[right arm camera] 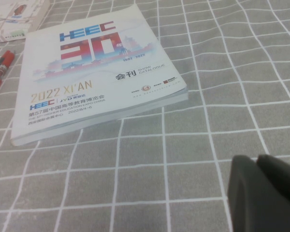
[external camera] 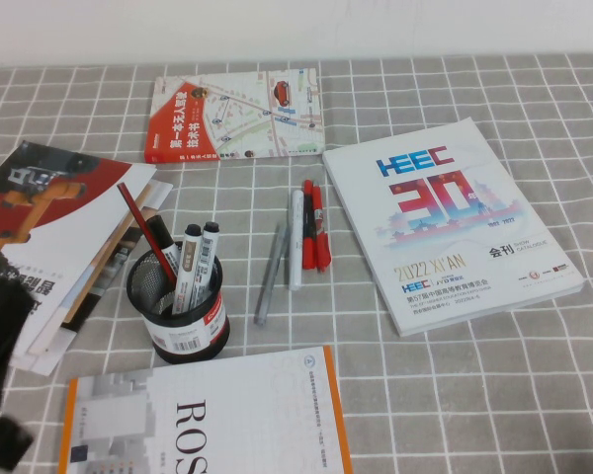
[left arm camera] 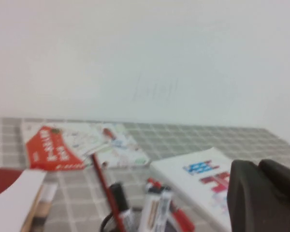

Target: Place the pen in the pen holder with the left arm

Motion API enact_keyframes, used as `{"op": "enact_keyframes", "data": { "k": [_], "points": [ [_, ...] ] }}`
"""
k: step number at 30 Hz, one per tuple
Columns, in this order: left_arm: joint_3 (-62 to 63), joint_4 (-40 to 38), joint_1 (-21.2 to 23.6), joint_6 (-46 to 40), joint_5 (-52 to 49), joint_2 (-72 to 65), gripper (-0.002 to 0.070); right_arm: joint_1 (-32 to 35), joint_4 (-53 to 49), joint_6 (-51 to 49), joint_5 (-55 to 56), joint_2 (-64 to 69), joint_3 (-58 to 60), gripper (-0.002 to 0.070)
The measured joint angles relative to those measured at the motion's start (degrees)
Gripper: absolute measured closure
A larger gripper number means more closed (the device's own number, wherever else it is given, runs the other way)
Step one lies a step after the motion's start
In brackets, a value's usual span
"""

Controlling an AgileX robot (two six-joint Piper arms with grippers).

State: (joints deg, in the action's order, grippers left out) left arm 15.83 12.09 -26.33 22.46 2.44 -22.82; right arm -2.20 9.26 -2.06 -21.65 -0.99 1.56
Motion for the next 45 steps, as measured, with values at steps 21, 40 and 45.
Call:
{"op": "enact_keyframes", "data": {
  "k": [21,40,45],
  "points": [
    [-1.38,1.46,0.0,-3.17,-20.29,8.79,0.0675,0.0,0.0,0.0,0.0,0.0,0.0,0.0692],
    [-16.12,-18.71,21.55,-27.68,-10.28,23.33,0.0675,0.0,0.0,0.0,0.0,0.0,0.0,0.0692],
    [-17.24,-18.94,21.67,-27.31,-12.23,23.46,0.0675,0.0,0.0,0.0,0.0,0.0,0.0,0.0692]
  ]
}}
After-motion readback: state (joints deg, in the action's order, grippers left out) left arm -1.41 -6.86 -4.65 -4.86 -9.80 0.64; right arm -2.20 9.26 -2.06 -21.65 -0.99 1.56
